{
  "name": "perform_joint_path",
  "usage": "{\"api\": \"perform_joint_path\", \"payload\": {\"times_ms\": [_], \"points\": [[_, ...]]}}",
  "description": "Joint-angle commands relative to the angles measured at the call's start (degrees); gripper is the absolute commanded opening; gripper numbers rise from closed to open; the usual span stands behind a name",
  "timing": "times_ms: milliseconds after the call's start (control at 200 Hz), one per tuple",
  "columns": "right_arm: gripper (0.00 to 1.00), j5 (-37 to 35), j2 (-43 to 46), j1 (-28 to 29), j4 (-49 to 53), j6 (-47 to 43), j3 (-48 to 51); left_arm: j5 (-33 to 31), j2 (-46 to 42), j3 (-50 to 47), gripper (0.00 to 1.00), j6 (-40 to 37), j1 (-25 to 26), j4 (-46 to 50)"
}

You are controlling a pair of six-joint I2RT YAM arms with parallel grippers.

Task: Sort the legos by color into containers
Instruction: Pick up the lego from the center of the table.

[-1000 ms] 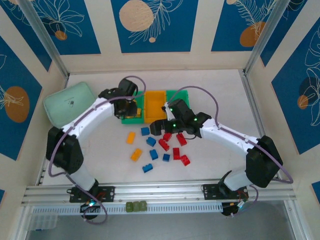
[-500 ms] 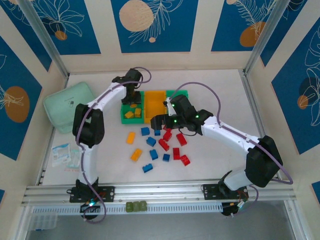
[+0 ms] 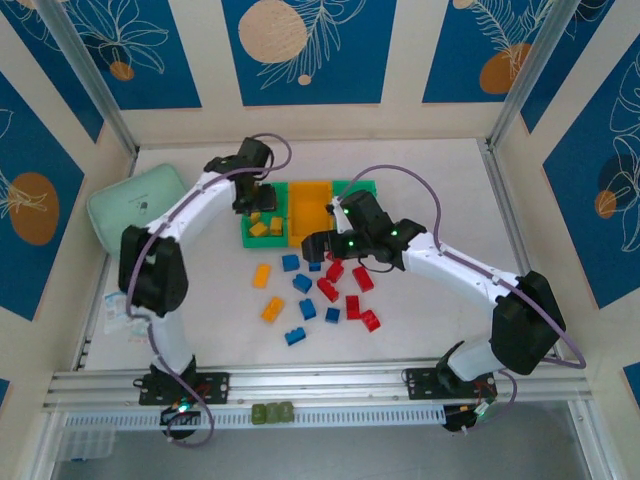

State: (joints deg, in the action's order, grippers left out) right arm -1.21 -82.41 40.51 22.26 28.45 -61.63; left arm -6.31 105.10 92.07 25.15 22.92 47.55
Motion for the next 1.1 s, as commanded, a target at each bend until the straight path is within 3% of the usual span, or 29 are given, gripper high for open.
{"api": "perform_joint_path", "payload": {"times_ms": [0,225,430,765,1095], "points": [[0.99,1.2,-0.2,0.9,2.7,-1.6,-1.2,2.9,-6.5,-6.5,0.53,0.9,0.5,0.3],[0.99,0.7,0.4,2.7,2.0,-0.2,2.0,4.1,-16.9,-20.7,0.54,3.1,4.1,0.0],[0.99,0.9,0.7,4.9,-3.0,2.3,6.9,4.9,-20.7,-29.6,0.56,6.9,8.8,-0.8],[0.99,-0.3,-0.6,6.1,-5.6,3.5,8.6,7.2,-15.7,-35.8,0.61,8.0,10.0,-4.6],[0.99,-0.4,-1.1,6.1,-5.3,2.6,7.8,1.2,-9.3,-34.5,0.61,7.5,9.3,-6.8]]}}
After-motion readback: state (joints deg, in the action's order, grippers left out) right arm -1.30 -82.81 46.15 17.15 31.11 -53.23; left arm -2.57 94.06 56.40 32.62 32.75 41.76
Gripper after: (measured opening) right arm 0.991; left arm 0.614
